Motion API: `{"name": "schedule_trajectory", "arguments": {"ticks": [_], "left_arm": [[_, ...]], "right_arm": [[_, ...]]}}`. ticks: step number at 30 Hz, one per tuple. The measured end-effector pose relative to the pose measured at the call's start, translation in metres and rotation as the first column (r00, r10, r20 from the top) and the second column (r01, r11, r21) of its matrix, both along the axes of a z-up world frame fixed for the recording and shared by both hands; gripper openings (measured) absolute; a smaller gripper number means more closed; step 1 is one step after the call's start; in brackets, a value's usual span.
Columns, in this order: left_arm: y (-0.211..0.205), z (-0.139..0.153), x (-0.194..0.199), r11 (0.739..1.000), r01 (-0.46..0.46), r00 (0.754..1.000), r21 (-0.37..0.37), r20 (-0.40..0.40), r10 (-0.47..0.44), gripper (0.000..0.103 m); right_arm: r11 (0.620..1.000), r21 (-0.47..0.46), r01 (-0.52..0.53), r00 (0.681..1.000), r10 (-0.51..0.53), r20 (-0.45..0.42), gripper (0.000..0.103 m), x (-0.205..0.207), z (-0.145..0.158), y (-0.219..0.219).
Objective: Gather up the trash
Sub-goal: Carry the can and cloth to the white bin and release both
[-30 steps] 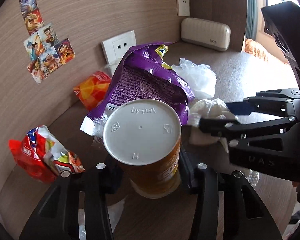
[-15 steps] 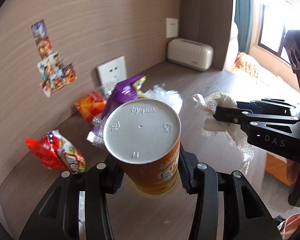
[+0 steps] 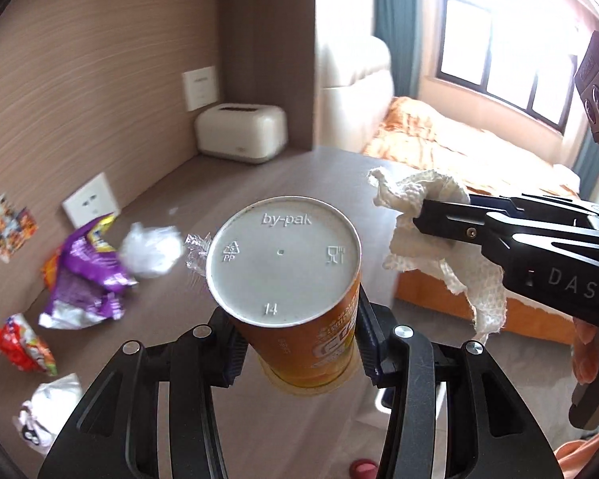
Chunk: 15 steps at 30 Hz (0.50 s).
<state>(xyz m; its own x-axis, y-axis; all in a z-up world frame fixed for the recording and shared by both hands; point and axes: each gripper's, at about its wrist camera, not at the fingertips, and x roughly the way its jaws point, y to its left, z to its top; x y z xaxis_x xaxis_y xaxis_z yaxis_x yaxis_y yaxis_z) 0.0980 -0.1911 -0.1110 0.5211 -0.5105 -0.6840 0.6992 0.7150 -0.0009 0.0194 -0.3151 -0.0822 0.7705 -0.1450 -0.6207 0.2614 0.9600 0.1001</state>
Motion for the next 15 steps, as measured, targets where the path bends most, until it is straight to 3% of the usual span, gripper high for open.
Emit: {"name": "schedule_trajectory", "arguments": {"ticks": [6,15], "left_arm": [[-0.056,-0.012,-0.037,0.992,0.127,0.992,0.018,-0.023,-0.127,0.045],[-0.135,-0.051,-0.094,0.945,0.325,0.943,0.042,-0.088,-0.321,0.045]], "right_arm": [[0.99,0.024,0.14,0.99,-0.14,-0.005,0.027,-0.062,-0.007,-0.044],[0.951,0.081,0.299,0.954,-0.298,-0.02,0.027,-0.127,-0.033,-0.093]]}}
